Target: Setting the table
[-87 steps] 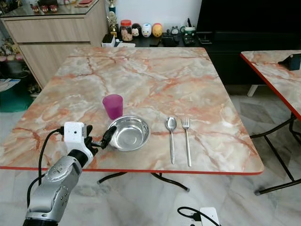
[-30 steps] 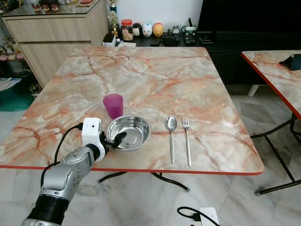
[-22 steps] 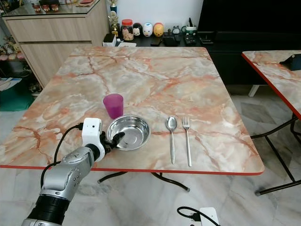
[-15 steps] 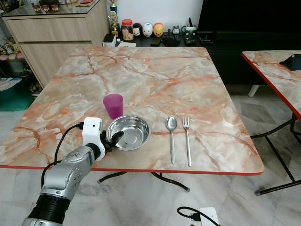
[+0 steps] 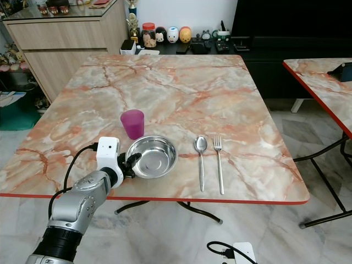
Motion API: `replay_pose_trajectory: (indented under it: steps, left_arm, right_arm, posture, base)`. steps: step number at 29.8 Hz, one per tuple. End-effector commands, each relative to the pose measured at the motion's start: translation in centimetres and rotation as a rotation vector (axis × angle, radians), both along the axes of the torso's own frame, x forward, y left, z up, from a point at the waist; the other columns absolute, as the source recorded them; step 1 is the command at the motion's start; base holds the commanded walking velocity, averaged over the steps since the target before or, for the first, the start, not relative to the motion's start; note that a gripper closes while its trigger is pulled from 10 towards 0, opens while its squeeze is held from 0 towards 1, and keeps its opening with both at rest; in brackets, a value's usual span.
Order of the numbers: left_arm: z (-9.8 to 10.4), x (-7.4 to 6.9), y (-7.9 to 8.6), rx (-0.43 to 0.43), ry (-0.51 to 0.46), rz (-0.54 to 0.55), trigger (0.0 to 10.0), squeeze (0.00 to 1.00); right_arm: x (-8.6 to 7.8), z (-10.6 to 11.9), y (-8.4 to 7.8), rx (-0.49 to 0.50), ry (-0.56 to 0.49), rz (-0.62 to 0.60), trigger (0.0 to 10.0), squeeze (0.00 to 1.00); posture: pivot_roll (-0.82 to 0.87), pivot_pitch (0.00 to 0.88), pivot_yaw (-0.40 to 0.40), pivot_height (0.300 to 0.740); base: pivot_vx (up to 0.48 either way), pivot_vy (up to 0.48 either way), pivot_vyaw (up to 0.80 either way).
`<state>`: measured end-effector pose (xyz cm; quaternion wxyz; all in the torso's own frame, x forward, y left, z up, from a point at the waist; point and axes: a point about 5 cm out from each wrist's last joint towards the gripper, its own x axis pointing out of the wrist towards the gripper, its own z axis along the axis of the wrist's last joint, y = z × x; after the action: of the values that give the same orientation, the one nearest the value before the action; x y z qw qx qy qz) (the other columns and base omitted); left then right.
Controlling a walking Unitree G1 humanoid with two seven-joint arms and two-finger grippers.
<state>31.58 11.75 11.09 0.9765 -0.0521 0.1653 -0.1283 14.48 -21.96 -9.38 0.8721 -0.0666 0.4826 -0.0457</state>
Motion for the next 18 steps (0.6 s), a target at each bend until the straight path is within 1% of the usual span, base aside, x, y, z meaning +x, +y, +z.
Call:
replay_pose_trajectory:
  steps: [1, 15, 18]
  left_arm:
    - [-0.08, 0.07, 0.13, 0.019, 0.002, 0.003, 0.0, 0.00]
    - [-0.13, -0.23, 0.55, 0.011, 0.007, 0.015, 0.0, 0.00]
    - [-0.23, -0.54, 0.74, -0.023, 0.009, 0.027, 0.0, 0.00]
  right_arm:
    - [-0.18, -0.11, 0.20, 0.004, 0.010, 0.007, 10.0, 0.00]
    - [-0.13, -0.08, 0.09, 0.003, 0.012, 0.008, 10.0, 0.00]
    - [-0.12, -0.06, 0.00, 0.000, 0.013, 0.011, 10.0, 0.00]
  posture:
    - [-0.03, 0.000, 0.024, 0.732]
    - [-0.02, 0.000, 0.013, 0.732]
    - [-0.01, 0.000, 0.006, 0.732]
  base:
    - [0.000, 0.000, 0.00]
    - [0.000, 0.000, 0.00]
    - [0.000, 0.000, 0.00]
